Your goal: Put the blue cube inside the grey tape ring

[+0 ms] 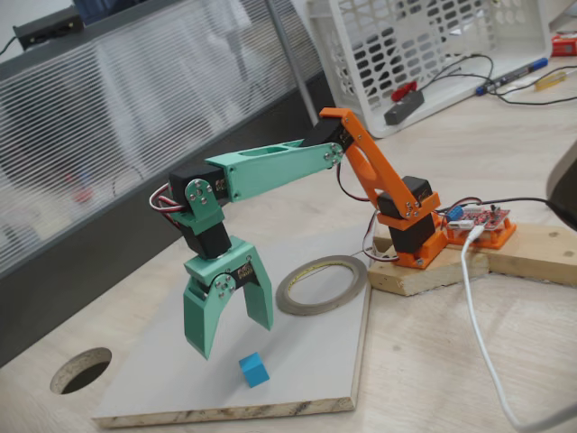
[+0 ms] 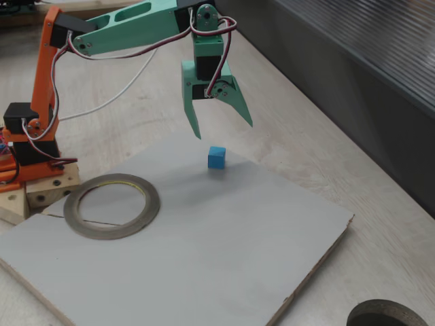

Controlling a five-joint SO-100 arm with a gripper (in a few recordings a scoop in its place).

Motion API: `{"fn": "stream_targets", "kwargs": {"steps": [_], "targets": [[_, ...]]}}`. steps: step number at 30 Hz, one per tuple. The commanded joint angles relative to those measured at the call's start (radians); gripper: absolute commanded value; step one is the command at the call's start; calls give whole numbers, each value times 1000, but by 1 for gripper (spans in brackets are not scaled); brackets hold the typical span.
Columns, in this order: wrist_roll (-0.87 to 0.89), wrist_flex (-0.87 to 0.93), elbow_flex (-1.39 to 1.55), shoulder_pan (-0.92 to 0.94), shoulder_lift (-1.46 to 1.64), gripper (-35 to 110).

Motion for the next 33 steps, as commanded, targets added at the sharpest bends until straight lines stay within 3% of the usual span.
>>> {"fn": "stream_targets", "kwargs": {"steps": [1, 10, 19, 33], "targets": [[14, 0, -9, 0, 23, 68], [21, -3, -15, -2, 18, 68], [23, -3, -23, -11, -230, 68], [20, 0, -8, -14, -236, 68]]}}
